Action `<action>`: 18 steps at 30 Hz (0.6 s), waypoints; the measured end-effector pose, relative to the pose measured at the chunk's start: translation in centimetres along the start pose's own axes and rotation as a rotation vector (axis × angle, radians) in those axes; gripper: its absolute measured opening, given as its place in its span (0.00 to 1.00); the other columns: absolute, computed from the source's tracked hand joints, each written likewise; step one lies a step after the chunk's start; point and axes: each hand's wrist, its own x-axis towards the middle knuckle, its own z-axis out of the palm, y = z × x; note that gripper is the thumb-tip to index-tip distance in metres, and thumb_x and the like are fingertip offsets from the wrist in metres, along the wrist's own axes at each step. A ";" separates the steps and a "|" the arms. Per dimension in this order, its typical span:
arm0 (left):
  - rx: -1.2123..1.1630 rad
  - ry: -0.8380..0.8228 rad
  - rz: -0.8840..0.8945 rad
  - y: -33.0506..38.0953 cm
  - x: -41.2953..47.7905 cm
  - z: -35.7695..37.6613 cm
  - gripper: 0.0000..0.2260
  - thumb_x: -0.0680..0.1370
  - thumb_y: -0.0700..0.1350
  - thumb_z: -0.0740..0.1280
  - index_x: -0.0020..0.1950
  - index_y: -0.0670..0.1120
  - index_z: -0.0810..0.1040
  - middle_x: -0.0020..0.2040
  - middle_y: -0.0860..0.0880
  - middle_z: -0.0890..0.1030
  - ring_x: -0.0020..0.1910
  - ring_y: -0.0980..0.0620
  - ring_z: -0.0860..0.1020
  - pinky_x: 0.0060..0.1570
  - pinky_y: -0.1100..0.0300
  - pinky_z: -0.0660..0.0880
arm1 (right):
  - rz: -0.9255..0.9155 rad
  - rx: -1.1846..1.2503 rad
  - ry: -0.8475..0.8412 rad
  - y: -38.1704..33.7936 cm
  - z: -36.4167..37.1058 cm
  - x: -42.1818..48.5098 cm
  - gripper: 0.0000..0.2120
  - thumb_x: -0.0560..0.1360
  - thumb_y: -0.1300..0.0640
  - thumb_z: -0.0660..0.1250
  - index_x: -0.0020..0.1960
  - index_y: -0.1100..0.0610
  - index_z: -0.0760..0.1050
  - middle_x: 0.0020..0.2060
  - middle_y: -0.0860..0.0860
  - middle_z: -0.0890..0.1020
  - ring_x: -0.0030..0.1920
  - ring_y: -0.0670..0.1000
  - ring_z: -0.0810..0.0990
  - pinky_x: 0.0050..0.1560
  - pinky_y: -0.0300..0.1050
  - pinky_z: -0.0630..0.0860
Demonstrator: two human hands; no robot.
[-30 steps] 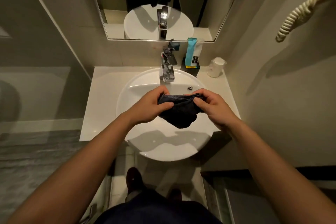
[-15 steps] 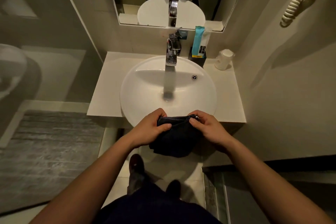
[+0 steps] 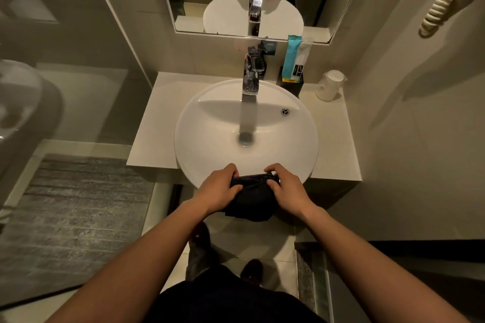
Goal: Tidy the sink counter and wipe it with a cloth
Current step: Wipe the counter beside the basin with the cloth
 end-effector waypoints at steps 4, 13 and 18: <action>0.140 0.007 -0.020 -0.3 0.4 0.6 0.08 0.80 0.52 0.67 0.53 0.52 0.71 0.48 0.50 0.82 0.47 0.47 0.79 0.54 0.48 0.76 | -0.024 -0.133 0.007 0.1 0.4 0.2 0.15 0.82 0.56 0.63 0.68 0.52 0.72 0.60 0.53 0.81 0.58 0.53 0.80 0.59 0.44 0.75; 0.308 0.077 0.265 -0.6 -0.7 1.2 0.22 0.83 0.57 0.61 0.72 0.48 0.73 0.75 0.48 0.73 0.74 0.48 0.69 0.74 0.52 0.64 | -0.312 -0.521 0.015 1.2 0.3 -0.8 0.21 0.81 0.42 0.58 0.68 0.50 0.75 0.67 0.48 0.78 0.65 0.50 0.76 0.64 0.48 0.73; 0.539 -0.172 0.406 -2.0 -1.8 1.7 0.32 0.83 0.63 0.55 0.82 0.47 0.58 0.82 0.46 0.60 0.81 0.48 0.58 0.79 0.53 0.50 | -0.374 -0.699 -0.289 2.6 0.7 -1.7 0.34 0.79 0.33 0.53 0.81 0.48 0.56 0.80 0.47 0.63 0.79 0.49 0.61 0.77 0.51 0.59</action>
